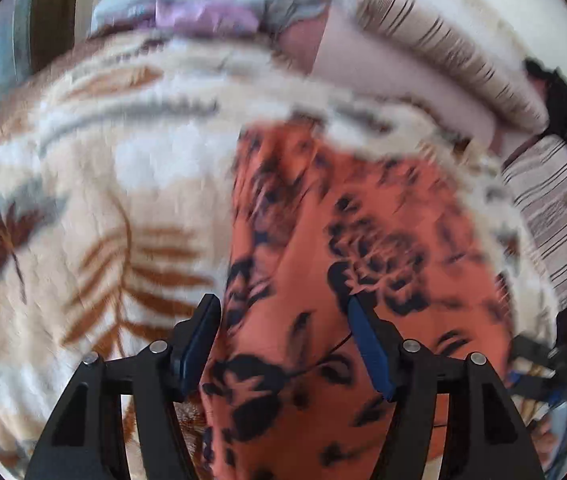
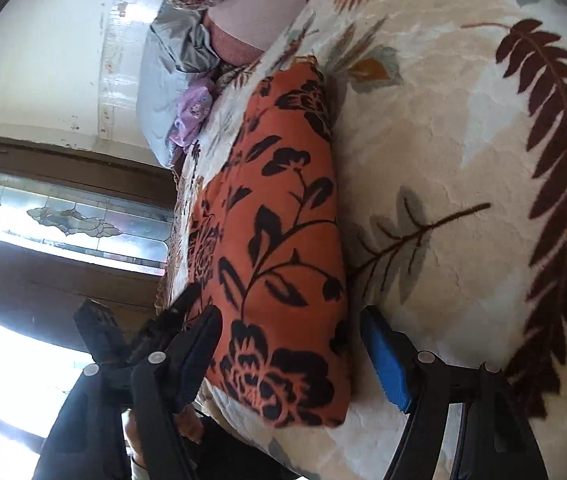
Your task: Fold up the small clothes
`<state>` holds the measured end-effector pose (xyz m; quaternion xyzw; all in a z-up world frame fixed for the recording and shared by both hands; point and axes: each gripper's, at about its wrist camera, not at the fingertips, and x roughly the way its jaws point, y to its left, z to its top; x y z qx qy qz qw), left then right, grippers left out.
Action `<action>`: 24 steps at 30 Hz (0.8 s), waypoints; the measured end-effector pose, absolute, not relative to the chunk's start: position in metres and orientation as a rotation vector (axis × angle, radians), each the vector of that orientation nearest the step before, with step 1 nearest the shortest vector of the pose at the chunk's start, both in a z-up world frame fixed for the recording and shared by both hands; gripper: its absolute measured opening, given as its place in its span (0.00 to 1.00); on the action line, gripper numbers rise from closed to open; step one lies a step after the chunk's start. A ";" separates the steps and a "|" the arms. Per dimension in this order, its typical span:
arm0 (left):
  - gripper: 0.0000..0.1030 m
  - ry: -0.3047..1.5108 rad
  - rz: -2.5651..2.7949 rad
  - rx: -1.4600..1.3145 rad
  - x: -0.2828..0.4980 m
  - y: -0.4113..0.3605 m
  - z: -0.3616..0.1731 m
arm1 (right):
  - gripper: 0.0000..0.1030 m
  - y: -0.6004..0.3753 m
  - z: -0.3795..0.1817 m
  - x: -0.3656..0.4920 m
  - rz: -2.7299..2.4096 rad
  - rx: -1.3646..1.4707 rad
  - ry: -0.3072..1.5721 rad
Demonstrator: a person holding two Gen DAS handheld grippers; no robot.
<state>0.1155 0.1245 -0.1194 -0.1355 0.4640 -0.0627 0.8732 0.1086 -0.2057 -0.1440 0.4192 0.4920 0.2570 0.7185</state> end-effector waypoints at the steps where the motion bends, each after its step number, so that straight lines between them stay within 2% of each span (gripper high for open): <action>1: 0.68 0.941 -0.148 -0.328 0.113 0.131 -0.124 | 0.65 -0.197 -0.144 0.115 0.586 0.883 1.108; 2: 0.68 0.949 -0.156 -0.352 0.113 0.135 -0.122 | 0.48 -0.192 -0.141 0.116 0.561 0.820 1.125; 3: 0.68 0.949 -0.157 -0.347 0.113 0.136 -0.120 | 0.39 -0.187 -0.133 0.115 0.541 0.768 1.122; 5: 0.68 0.941 -0.163 -0.317 0.111 0.133 -0.122 | 0.36 -0.185 -0.122 0.110 0.511 0.694 1.088; 8: 0.68 0.933 -0.160 -0.297 0.111 0.130 -0.123 | 0.36 -0.182 -0.138 0.112 0.486 0.675 1.128; 10: 0.68 0.933 -0.165 -0.318 0.111 0.132 -0.124 | 0.44 -0.188 -0.131 0.111 0.519 0.730 1.103; 12: 0.68 0.932 -0.171 -0.330 0.110 0.135 -0.124 | 0.68 -0.198 -0.127 0.113 0.548 0.832 1.073; 15: 0.68 0.925 -0.171 -0.323 0.112 0.136 -0.124 | 0.76 -0.217 -0.126 0.126 0.503 0.925 1.003; 17: 0.68 0.924 -0.173 -0.328 0.112 0.137 -0.125 | 0.76 -0.214 -0.144 0.149 0.502 0.941 1.088; 19: 0.68 0.925 -0.176 -0.334 0.111 0.138 -0.125 | 0.40 -0.204 -0.151 0.161 0.523 0.892 1.158; 22: 0.68 0.923 -0.186 -0.341 0.110 0.140 -0.125 | 0.36 -0.187 -0.110 0.153 0.487 0.659 1.070; 24: 0.69 0.923 -0.192 -0.330 0.111 0.139 -0.125 | 0.35 -0.183 -0.120 0.157 0.432 0.596 1.114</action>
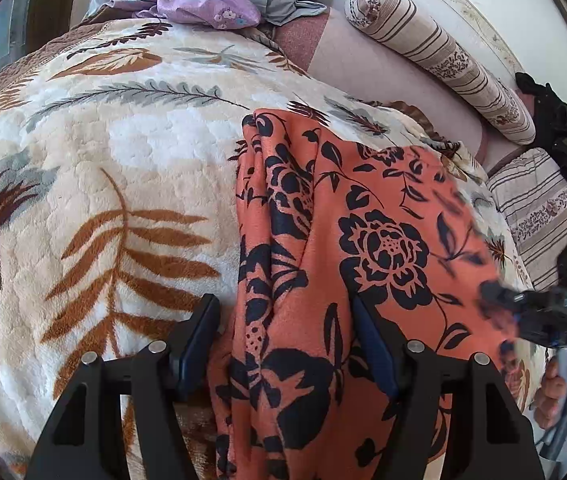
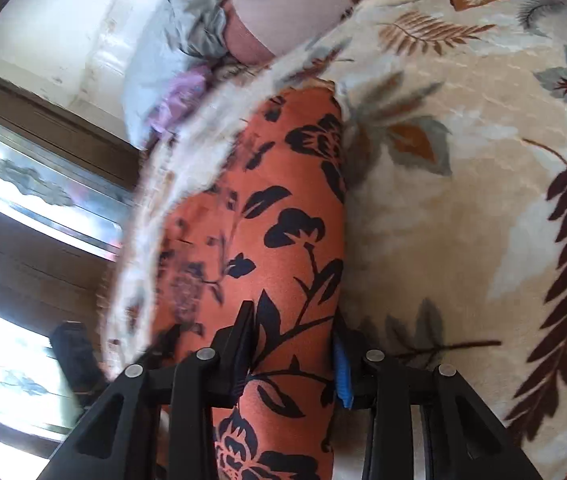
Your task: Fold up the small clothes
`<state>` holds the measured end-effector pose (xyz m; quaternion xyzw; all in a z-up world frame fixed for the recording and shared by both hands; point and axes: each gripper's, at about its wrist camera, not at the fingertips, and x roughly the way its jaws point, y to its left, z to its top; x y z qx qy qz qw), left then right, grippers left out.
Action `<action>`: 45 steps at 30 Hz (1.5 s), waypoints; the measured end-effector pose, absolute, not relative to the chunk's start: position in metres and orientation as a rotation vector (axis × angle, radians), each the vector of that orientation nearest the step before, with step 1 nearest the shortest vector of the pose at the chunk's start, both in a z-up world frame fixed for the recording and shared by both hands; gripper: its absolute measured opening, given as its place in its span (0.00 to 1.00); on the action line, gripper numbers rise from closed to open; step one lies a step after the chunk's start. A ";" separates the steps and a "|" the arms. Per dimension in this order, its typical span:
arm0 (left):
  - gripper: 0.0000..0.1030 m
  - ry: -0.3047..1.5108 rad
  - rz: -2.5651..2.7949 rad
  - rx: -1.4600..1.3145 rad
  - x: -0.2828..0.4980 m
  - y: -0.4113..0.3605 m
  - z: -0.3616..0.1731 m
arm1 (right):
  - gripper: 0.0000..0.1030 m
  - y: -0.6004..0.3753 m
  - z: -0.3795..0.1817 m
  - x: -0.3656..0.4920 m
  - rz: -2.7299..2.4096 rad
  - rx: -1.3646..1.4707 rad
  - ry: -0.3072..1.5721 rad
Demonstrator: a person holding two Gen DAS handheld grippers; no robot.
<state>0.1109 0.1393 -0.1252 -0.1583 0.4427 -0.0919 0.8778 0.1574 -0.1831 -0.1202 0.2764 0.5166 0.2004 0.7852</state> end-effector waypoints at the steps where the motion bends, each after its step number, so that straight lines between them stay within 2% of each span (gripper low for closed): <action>1: 0.69 0.923 -0.191 -0.325 0.111 0.139 -0.125 | 0.35 -0.184 -0.133 0.162 0.421 0.618 1.150; 2: 0.69 0.923 -0.192 -0.326 0.111 0.139 -0.125 | 0.37 -0.188 -0.138 0.163 0.445 0.661 1.133; 4: 0.69 0.924 -0.196 -0.335 0.111 0.141 -0.125 | 0.47 -0.194 -0.135 0.161 0.467 0.707 1.106; 5: 0.69 0.924 -0.195 -0.332 0.111 0.140 -0.125 | 0.58 -0.197 -0.132 0.162 0.471 0.731 1.093; 6: 0.69 0.924 -0.193 -0.330 0.111 0.140 -0.125 | 0.63 -0.202 -0.129 0.164 0.474 0.755 1.072; 9: 0.69 0.923 -0.191 -0.331 0.111 0.140 -0.125 | 0.66 -0.214 -0.123 0.189 0.440 0.796 1.033; 10: 0.69 0.923 -0.193 -0.332 0.111 0.140 -0.125 | 0.66 -0.212 -0.131 0.204 0.449 0.813 1.073; 12: 0.69 0.922 -0.198 -0.339 0.111 0.141 -0.125 | 0.41 -0.199 -0.144 0.225 0.458 0.783 1.181; 15: 0.69 0.920 -0.205 -0.348 0.112 0.143 -0.126 | 0.32 -0.183 -0.110 0.219 0.440 0.583 1.083; 19: 0.70 0.920 -0.194 -0.330 0.113 0.139 -0.126 | 0.32 -0.181 -0.125 0.220 0.412 0.557 1.100; 20: 0.70 0.920 -0.195 -0.333 0.113 0.139 -0.126 | 0.37 -0.181 -0.123 0.219 0.427 0.563 1.082; 22: 0.70 0.921 -0.197 -0.335 0.113 0.140 -0.126 | 0.57 -0.186 -0.124 0.224 0.440 0.653 1.074; 23: 0.70 0.920 -0.195 -0.333 0.113 0.139 -0.126 | 0.74 -0.193 -0.122 0.226 0.440 0.706 1.046; 24: 0.70 0.919 -0.193 -0.331 0.113 0.138 -0.126 | 0.78 -0.197 -0.120 0.232 0.423 0.737 1.024; 25: 0.70 0.919 -0.192 -0.330 0.113 0.138 -0.126 | 0.78 -0.200 -0.124 0.243 0.401 0.767 1.021; 26: 0.70 0.918 -0.194 -0.329 0.114 0.139 -0.127 | 0.76 -0.202 -0.128 0.253 0.398 0.787 1.040; 28: 0.71 0.918 -0.199 -0.334 0.115 0.140 -0.127 | 0.31 -0.196 -0.139 0.272 0.381 0.750 1.109; 31: 0.71 0.914 -0.195 -0.337 0.116 0.140 -0.127 | 0.29 -0.190 -0.120 0.266 0.378 0.656 1.043; 32: 0.72 0.913 -0.192 -0.339 0.117 0.140 -0.127 | 0.32 -0.194 -0.117 0.261 0.378 0.647 1.027; 34: 0.72 0.908 -0.186 -0.347 0.118 0.140 -0.126 | 0.48 -0.202 -0.115 0.250 0.332 0.637 1.032; 35: 0.72 0.904 -0.186 -0.356 0.118 0.141 -0.125 | 0.74 -0.207 -0.114 0.240 0.324 0.655 1.027; 36: 0.72 0.900 -0.187 -0.369 0.118 0.143 -0.124 | 0.79 -0.213 -0.113 0.229 0.333 0.682 1.007; 40: 0.71 0.785 -0.174 -0.531 0.106 0.174 -0.107 | 0.79 -0.222 -0.110 0.172 0.435 0.746 1.004; 42: 0.69 0.808 -0.197 -0.614 0.103 0.185 -0.112 | 0.79 -0.220 -0.112 0.145 0.482 0.754 1.013; 43: 0.64 0.889 -0.179 -0.614 0.106 0.186 -0.124 | 0.79 -0.216 -0.114 0.134 0.491 0.753 1.020; 44: 0.48 0.940 -0.173 -0.601 0.107 0.184 -0.135 | 0.79 -0.213 -0.119 0.123 0.500 0.748 1.039; 45: 0.44 0.929 -0.179 -0.590 0.107 0.184 -0.135 | 0.79 -0.207 -0.125 0.117 0.509 0.728 1.069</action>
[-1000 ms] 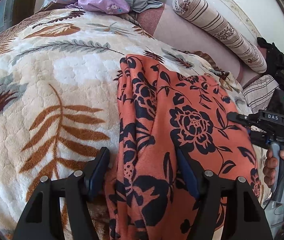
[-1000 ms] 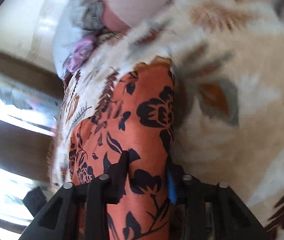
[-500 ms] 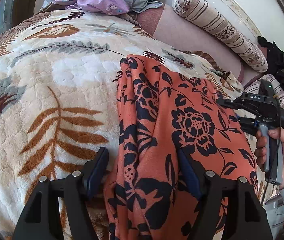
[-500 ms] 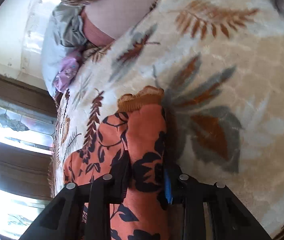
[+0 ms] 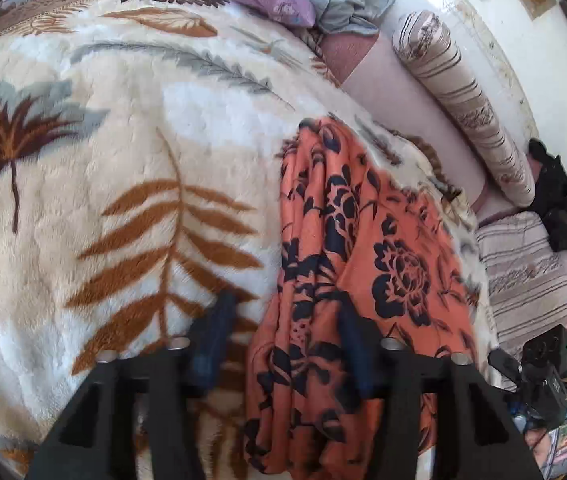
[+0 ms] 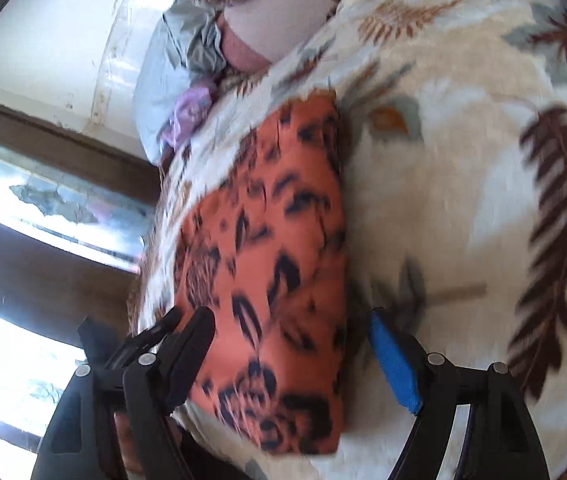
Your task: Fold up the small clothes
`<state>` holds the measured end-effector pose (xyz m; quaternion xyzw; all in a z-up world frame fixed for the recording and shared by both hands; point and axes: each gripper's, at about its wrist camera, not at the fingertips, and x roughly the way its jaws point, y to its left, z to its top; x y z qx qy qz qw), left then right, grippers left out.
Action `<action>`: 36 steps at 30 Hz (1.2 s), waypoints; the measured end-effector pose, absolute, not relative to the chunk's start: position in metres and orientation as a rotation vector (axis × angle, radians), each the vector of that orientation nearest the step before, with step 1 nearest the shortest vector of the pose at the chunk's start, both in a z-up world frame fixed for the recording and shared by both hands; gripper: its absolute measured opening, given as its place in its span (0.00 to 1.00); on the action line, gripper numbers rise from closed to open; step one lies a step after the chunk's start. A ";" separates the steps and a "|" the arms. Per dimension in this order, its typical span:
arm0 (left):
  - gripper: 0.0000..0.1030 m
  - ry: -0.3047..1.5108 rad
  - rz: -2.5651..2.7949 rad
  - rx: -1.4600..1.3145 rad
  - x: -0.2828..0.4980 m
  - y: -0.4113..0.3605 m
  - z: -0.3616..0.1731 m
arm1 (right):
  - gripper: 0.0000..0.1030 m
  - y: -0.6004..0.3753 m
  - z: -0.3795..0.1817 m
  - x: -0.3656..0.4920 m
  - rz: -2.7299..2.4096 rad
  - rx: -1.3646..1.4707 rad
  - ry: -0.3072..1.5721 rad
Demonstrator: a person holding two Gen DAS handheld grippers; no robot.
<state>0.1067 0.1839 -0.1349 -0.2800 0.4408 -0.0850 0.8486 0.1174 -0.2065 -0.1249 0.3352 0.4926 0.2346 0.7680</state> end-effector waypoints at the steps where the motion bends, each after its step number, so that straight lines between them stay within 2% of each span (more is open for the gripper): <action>1: 0.36 0.932 -0.215 -0.588 0.108 0.183 -0.133 | 0.78 -0.199 -0.133 0.114 0.511 0.682 1.115; 2: 0.31 0.942 -0.246 -0.617 0.109 0.184 -0.135 | 0.74 -0.195 -0.133 0.111 0.510 0.651 1.111; 4: 0.31 0.931 -0.229 -0.667 0.102 0.188 -0.133 | 0.62 -0.193 -0.127 0.107 0.500 0.615 1.096; 5: 0.35 0.920 -0.220 -0.682 0.096 0.188 -0.128 | 0.59 -0.193 -0.124 0.106 0.506 0.630 1.098; 6: 0.54 0.904 -0.223 -0.707 0.089 0.189 -0.123 | 0.59 -0.193 -0.119 0.103 0.499 0.628 1.086; 7: 0.65 0.878 -0.254 -0.734 0.079 0.188 -0.119 | 0.60 -0.193 -0.115 0.099 0.493 0.621 1.065; 8: 0.74 0.861 -0.271 -0.727 0.071 0.185 -0.119 | 0.69 -0.194 -0.113 0.094 0.491 0.625 1.046; 9: 0.69 0.891 -0.254 -0.674 0.067 0.179 -0.122 | 0.79 -0.194 -0.115 0.092 0.495 0.639 1.040; 10: 0.54 0.979 -0.219 -0.594 0.069 0.171 -0.132 | 0.79 -0.192 -0.120 0.091 0.499 0.643 1.061; 11: 0.45 0.990 -0.185 -0.521 0.069 0.164 -0.133 | 0.75 -0.188 -0.123 0.090 0.509 0.619 1.088; 12: 0.45 0.980 -0.181 -0.480 0.067 0.159 -0.128 | 0.55 -0.183 -0.124 0.088 0.514 0.576 1.095; 13: 0.45 0.969 -0.166 -0.445 0.065 0.155 -0.123 | 0.49 -0.181 -0.122 0.085 0.509 0.538 1.096; 16: 0.46 0.930 -0.124 -0.375 0.055 0.145 -0.115 | 0.52 -0.183 -0.115 0.077 0.490 0.550 1.064; 17: 0.46 0.928 -0.118 -0.357 0.053 0.141 -0.114 | 0.66 -0.186 -0.116 0.077 0.480 0.563 1.065; 18: 0.46 0.927 -0.112 -0.339 0.051 0.139 -0.113 | 0.74 -0.187 -0.120 0.077 0.481 0.577 1.079; 22: 0.50 0.925 -0.104 -0.249 0.053 0.126 -0.104 | 0.72 -0.182 -0.118 0.068 0.521 0.505 1.090; 26: 0.65 0.882 -0.129 -0.218 0.061 0.124 -0.084 | 0.73 -0.201 -0.104 0.079 0.499 0.595 1.034; 34: 0.66 0.864 -0.128 -0.183 0.094 0.121 -0.068 | 0.75 -0.206 -0.087 0.127 0.508 0.627 1.012; 35: 0.68 0.870 -0.138 -0.200 0.098 0.123 -0.069 | 0.75 -0.204 -0.089 0.132 0.509 0.628 1.017; 36: 0.74 0.876 -0.153 -0.226 0.103 0.125 -0.071 | 0.77 -0.203 -0.091 0.137 0.511 0.633 1.023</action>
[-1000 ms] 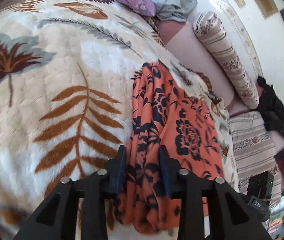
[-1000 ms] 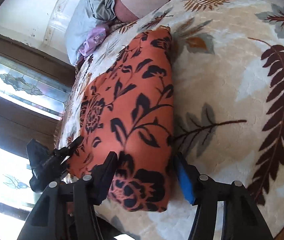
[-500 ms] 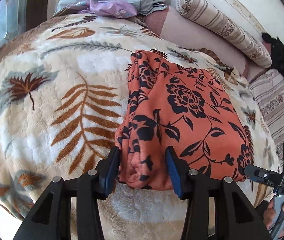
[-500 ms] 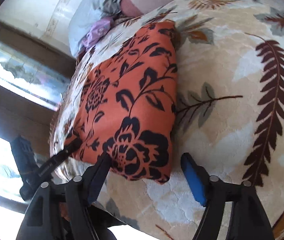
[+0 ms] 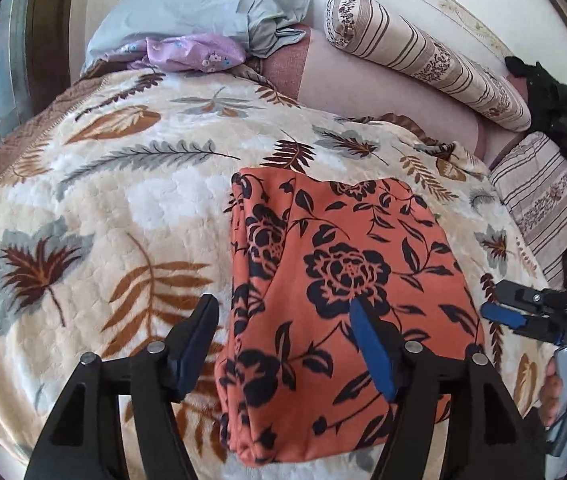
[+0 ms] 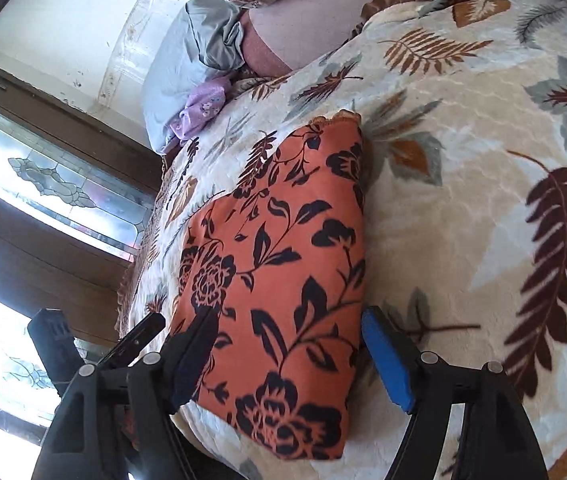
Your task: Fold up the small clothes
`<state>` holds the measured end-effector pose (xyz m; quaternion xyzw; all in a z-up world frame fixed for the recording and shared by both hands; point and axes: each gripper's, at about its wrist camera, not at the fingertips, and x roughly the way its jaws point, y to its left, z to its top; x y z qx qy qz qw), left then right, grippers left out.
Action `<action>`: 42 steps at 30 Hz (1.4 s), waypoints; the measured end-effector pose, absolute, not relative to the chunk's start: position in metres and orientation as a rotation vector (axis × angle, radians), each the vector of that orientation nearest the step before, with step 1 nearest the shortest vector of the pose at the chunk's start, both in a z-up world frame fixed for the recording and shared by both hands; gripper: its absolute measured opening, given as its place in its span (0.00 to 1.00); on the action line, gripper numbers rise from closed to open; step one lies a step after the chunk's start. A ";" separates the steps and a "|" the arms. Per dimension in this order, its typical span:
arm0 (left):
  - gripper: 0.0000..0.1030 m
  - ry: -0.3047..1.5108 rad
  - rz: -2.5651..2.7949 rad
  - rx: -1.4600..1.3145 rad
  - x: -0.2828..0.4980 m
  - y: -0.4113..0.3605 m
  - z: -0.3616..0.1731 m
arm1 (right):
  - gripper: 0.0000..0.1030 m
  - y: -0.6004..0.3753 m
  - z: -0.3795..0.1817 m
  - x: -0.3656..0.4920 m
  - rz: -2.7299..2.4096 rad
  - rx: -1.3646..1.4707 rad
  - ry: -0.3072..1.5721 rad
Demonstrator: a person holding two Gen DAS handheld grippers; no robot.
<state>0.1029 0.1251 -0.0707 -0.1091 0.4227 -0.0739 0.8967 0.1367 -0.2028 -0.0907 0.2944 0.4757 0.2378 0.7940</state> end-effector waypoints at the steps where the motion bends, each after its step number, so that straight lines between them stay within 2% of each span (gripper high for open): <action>1: 0.77 0.879 -0.169 -0.260 0.108 0.129 -0.073 | 0.79 -0.201 -0.094 0.142 0.512 0.634 1.026; 3: 0.84 0.897 -0.180 -0.336 0.119 0.138 -0.083 | 0.84 -0.191 -0.104 0.152 0.512 0.627 1.046; 5: 0.84 0.991 -0.209 -0.417 0.136 0.144 -0.107 | 0.84 -0.181 -0.121 0.164 0.513 0.627 1.094; 6: 0.73 1.056 -0.210 -0.433 0.143 0.144 -0.122 | 0.80 -0.171 -0.131 0.170 0.553 0.635 1.137; 7: 0.71 1.050 -0.228 -0.436 0.144 0.143 -0.128 | 0.74 -0.163 -0.136 0.171 0.553 0.607 1.145; 9: 0.40 1.049 -0.270 -0.458 0.144 0.142 -0.128 | 0.56 -0.149 -0.129 0.169 0.515 0.489 1.117; 11: 0.29 1.039 -0.275 -0.472 0.142 0.143 -0.121 | 0.44 -0.144 -0.118 0.168 0.513 0.433 1.100; 14: 0.26 0.995 -0.280 -0.414 0.137 0.126 -0.097 | 0.39 -0.144 -0.091 0.166 0.528 0.362 1.057; 22: 0.26 0.852 -0.381 -0.391 0.166 0.063 -0.023 | 0.39 -0.211 -0.003 0.175 0.481 0.340 0.867; 27: 0.28 0.873 -0.406 -0.366 0.189 0.017 -0.025 | 0.39 -0.259 -0.009 0.185 0.428 0.385 0.847; 28: 0.30 0.876 -0.402 -0.359 0.191 0.009 -0.034 | 0.39 -0.267 -0.019 0.187 0.417 0.398 0.855; 29: 0.36 0.886 -0.387 -0.343 0.193 0.003 -0.043 | 0.41 -0.273 -0.028 0.188 0.401 0.407 0.863; 30: 0.41 0.909 -0.365 -0.320 0.196 -0.004 -0.055 | 0.46 -0.281 -0.042 0.189 0.378 0.422 0.876; 32: 0.44 1.008 -0.293 -0.250 0.198 -0.012 -0.085 | 0.57 -0.300 -0.079 0.192 0.287 0.446 0.934; 34: 0.46 1.038 -0.280 -0.245 0.192 -0.008 -0.098 | 0.59 -0.314 -0.110 0.187 0.177 0.462 1.013; 35: 0.50 1.020 -0.275 -0.253 0.185 -0.003 -0.097 | 0.59 -0.320 -0.113 0.181 0.189 0.495 0.994; 40: 0.54 0.897 -0.258 -0.203 0.152 -0.001 -0.065 | 0.60 -0.320 -0.069 0.154 0.215 0.498 0.823; 41: 0.60 0.886 -0.261 -0.192 0.148 -0.004 -0.064 | 0.62 -0.312 -0.057 0.153 0.240 0.486 0.788; 42: 0.65 0.890 -0.260 -0.175 0.148 -0.008 -0.068 | 0.69 -0.304 -0.048 0.153 0.271 0.478 0.767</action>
